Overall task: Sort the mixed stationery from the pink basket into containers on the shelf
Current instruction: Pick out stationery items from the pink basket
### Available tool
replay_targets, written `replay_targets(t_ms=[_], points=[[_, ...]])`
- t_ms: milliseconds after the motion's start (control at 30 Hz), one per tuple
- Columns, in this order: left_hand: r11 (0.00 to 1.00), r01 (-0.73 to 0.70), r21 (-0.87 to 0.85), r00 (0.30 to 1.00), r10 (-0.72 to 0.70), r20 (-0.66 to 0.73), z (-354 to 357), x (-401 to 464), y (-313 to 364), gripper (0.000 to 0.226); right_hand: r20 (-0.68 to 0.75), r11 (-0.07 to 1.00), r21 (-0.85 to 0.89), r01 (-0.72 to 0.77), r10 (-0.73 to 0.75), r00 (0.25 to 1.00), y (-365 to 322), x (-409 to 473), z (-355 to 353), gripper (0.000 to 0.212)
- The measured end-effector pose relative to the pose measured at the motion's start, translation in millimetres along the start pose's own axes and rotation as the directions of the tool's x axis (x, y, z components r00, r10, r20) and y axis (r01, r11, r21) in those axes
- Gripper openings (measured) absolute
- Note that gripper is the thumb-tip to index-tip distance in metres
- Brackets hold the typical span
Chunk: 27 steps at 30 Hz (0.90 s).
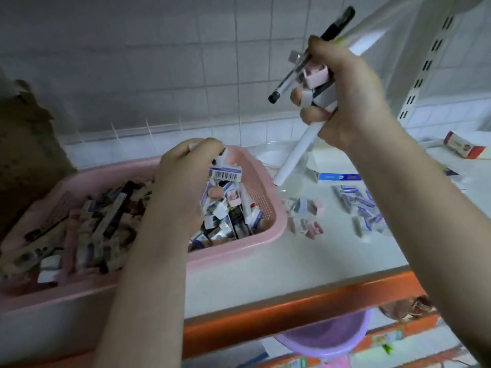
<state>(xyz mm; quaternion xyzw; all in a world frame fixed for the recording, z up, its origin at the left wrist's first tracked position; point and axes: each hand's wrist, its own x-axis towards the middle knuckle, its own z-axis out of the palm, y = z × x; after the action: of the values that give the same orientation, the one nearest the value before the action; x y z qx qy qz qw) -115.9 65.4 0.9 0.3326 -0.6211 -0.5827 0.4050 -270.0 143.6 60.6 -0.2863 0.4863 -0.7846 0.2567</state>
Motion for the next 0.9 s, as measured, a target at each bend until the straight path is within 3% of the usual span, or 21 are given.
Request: replay_targets(t_ms=[133, 267, 367, 433, 567, 667, 767, 900], points=[[0.988, 0.085, -0.127, 0.992, -0.072, 0.105, 65, -26, 5, 0.011, -0.057, 0.998, -0.060, 0.006, -0.009, 0.998, -27, -19, -79, 0.032], [0.957, 0.217, -0.195, 0.967, -0.183, 0.177, 151, -48, -12, 0.016, -0.123, 0.986, -0.163, -0.043, 0.023, 0.992, -48, -40, -171, 0.029], [0.912, 0.333, -0.242, 0.930, -0.275, 0.243, 213, -68, -26, 0.034, -0.179, 0.962, -0.228, -0.147, 0.107, 0.978, -58, -49, -234, 0.024], [0.912, 0.365, -0.190, 0.922, -0.326, 0.207, 243, -73, -38, 0.024, -0.213, 0.931, -0.270, -0.245, 0.190, 0.958, -61, -51, -266, 0.020], [0.951, 0.310, -0.013, 0.948, -0.308, 0.083, 273, -68, -62, 0.008, -0.183, 0.849, -0.380, -0.368, 0.321, 0.929, -52, -48, -302, 0.012], [0.962, 0.235, 0.139, 0.970, -0.242, 0.033, 285, -55, -72, 0.022, -0.175, 0.789, -0.457, -0.410, 0.372, 0.911, -33, -36, -307, 0.014], [0.956, 0.126, 0.265, 0.986, -0.150, 0.070, 293, -43, -72, 0.009, -0.164, 0.759, -0.496, -0.422, 0.395, 0.904, -13, -21, -304, 0.016], [0.930, 0.021, 0.367, 0.985, -0.082, 0.151, 289, -38, -77, 0.017, -0.150, 0.750, -0.507, -0.425, 0.408, 0.900, 2, -8, -300, 0.015]])
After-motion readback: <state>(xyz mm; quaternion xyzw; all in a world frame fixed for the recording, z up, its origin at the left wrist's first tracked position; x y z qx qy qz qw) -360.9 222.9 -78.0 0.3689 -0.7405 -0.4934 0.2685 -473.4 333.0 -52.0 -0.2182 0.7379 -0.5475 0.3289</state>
